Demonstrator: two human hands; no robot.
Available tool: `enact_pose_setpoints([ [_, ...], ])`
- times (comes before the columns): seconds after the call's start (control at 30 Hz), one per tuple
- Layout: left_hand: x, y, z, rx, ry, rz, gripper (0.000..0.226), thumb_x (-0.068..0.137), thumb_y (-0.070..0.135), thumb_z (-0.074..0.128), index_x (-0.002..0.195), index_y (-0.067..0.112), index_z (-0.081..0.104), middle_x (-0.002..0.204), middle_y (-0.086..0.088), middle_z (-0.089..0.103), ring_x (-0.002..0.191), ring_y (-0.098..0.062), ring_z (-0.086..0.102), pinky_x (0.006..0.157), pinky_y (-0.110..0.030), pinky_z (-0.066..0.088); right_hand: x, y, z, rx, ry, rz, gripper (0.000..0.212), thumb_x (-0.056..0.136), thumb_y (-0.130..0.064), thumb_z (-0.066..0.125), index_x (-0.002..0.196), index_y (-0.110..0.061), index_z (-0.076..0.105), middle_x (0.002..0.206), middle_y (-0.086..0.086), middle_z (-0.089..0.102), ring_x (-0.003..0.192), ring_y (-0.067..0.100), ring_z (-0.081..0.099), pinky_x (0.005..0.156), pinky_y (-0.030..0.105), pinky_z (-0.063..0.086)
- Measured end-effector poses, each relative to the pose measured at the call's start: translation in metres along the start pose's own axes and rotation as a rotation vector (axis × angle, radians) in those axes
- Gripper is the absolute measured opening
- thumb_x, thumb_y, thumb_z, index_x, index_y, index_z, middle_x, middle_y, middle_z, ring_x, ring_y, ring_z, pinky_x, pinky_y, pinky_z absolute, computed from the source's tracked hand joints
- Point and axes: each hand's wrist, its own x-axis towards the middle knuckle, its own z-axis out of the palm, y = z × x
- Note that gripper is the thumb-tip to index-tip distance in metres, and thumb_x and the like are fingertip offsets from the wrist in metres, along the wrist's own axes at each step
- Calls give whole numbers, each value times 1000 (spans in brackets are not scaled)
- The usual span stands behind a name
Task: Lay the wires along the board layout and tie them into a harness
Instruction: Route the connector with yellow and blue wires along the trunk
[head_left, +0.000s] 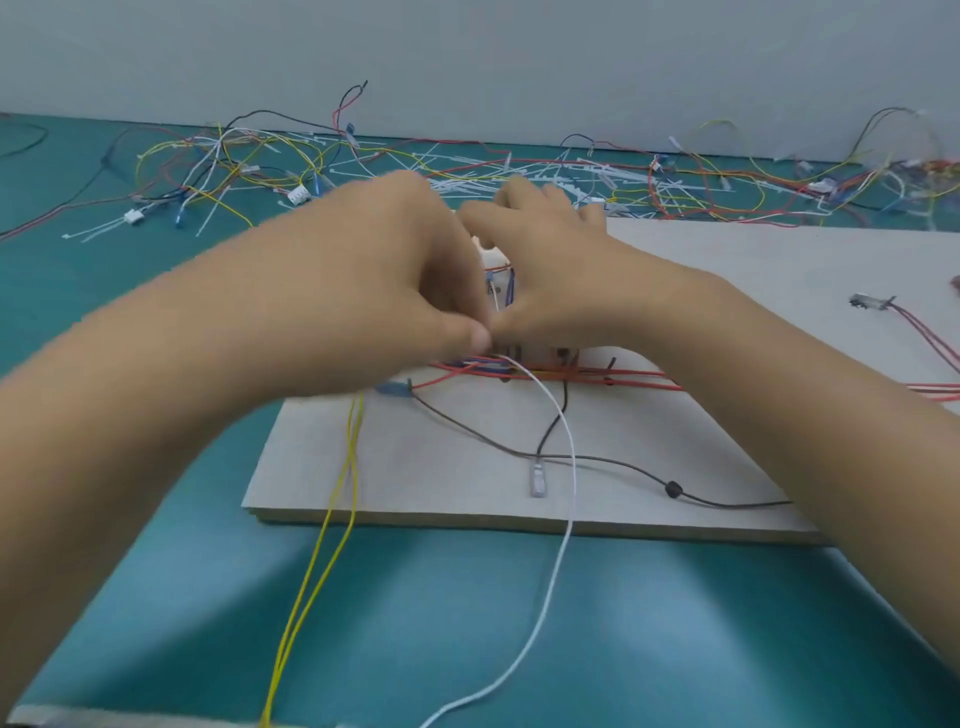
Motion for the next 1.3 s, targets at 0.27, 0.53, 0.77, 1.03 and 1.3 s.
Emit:
enact_pose_setpoints([
  [0.27,74,-7,-3,-111,-106,117,20,80,15,82,81,35,81,72,14,73,55,-2,56,49,-8,37,-4,3,3,50,-13,-3,42,69,-66,79,97,-36,70,96,-8,46,98,12,42,84,38,26],
  [0.53,74,-11,7,-288,-160,208,32,79,5,79,83,36,83,71,-2,74,48,-5,48,47,-10,35,-10,2,0,144,17,-68,43,68,-48,86,87,-23,56,75,-15,52,70,2,47,64,31,31],
  [0.77,65,-16,13,-276,-191,213,39,82,12,67,94,48,79,74,-1,75,68,-31,61,60,-46,54,-14,5,-4,30,9,66,49,61,-64,83,67,-22,59,66,-10,59,67,2,51,56,31,39],
  [1.03,63,-16,19,-514,-129,168,20,81,6,84,92,23,83,83,5,81,79,-12,77,72,-19,58,-22,4,-17,85,-21,86,33,66,-50,88,85,-25,75,78,-11,70,75,2,60,57,23,44],
  [1.3,64,-6,28,-455,-52,163,12,75,17,90,77,22,79,68,8,76,57,-2,66,56,-13,49,-65,-10,-38,125,102,176,32,79,-55,70,69,-25,70,60,-9,64,57,0,53,52,23,40],
])
